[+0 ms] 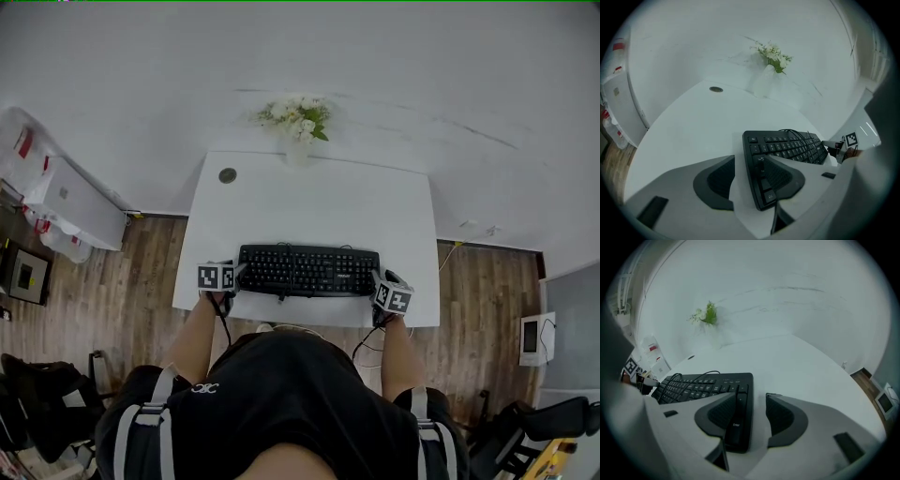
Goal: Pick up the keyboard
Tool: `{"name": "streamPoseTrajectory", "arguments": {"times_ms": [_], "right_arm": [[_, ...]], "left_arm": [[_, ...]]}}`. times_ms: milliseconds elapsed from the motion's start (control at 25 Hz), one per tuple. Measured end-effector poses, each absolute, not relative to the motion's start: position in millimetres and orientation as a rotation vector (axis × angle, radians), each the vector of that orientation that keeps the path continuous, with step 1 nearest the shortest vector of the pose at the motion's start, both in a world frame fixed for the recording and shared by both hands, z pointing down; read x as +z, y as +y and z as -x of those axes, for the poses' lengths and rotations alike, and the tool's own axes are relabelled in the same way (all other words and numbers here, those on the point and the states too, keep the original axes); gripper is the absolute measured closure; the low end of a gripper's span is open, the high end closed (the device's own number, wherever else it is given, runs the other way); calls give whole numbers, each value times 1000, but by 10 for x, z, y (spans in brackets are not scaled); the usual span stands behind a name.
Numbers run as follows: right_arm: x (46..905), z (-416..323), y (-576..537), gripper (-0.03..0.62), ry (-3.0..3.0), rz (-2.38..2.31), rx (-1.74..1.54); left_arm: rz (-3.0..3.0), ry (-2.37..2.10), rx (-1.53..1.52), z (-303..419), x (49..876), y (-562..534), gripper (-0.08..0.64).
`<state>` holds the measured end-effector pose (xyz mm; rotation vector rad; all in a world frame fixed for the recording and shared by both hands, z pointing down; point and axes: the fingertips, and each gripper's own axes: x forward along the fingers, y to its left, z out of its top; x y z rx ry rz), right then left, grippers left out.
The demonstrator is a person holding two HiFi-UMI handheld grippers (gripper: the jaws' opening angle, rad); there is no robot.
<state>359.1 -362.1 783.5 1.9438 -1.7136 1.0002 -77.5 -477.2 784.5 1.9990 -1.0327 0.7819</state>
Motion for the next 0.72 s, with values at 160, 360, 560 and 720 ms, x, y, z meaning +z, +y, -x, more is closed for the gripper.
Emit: {"name": "streamPoseTrajectory", "arguments": {"times_ms": [160, 360, 560, 720], "right_arm": [[7860, -3578, -3675, 405, -1805, -1927, 1149], [7854, -3480, -3713, 477, -1905, -1839, 1280], [7859, -3469, -3751, 477, -1936, -1780, 1353], [7872, -3506, -3759, 463, -1915, -1786, 1377]], "left_arm": [[-2002, -970, 726, 713, 7857, -4791, 373], [-2021, -887, 679, 652, 7851, -4802, 414], [-2006, -838, 641, 652, 7869, -4823, 414], [-1976, -803, 631, 605, 7905, -4846, 416]]}}
